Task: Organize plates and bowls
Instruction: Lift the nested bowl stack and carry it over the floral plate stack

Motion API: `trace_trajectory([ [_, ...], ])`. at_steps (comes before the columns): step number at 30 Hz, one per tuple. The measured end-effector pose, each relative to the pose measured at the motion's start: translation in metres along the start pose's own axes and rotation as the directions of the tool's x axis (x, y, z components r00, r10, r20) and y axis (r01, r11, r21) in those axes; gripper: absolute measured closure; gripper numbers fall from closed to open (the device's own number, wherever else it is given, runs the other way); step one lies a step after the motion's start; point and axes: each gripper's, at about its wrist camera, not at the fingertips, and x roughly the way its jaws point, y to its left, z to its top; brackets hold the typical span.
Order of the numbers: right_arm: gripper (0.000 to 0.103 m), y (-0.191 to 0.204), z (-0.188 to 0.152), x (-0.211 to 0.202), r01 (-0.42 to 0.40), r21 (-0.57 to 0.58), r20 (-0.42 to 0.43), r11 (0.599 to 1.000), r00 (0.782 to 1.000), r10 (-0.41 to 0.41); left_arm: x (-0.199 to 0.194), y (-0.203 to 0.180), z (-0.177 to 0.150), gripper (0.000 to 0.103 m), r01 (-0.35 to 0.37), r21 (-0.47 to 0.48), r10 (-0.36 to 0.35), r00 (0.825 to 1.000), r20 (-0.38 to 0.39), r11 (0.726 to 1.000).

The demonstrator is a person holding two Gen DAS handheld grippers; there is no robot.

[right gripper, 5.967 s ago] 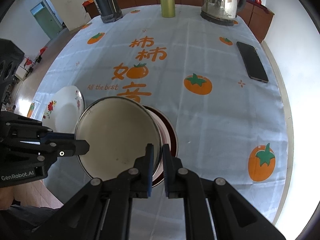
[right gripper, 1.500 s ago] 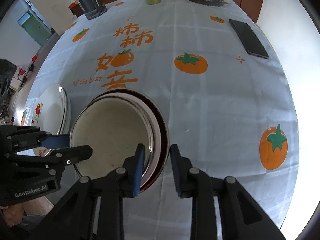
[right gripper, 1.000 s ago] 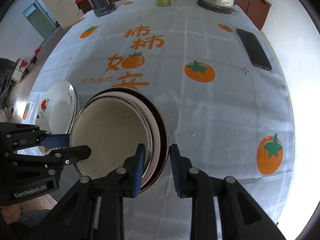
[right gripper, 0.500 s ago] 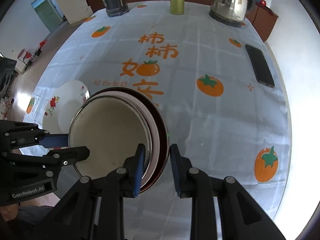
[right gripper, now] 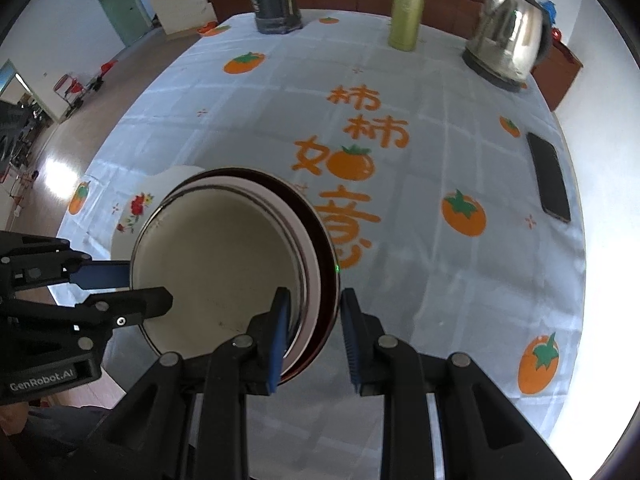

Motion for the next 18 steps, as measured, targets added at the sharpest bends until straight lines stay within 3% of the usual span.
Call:
trace_trajectory([
  [18, 0.078, 0.059, 0.033, 0.018, -0.045, -0.112, -0.016, 0.993, 0.999, 0.044, -0.019, 0.070, -0.008, 0.072, -0.009, -0.135, 0.013, 0.999, 0.029, 0.991],
])
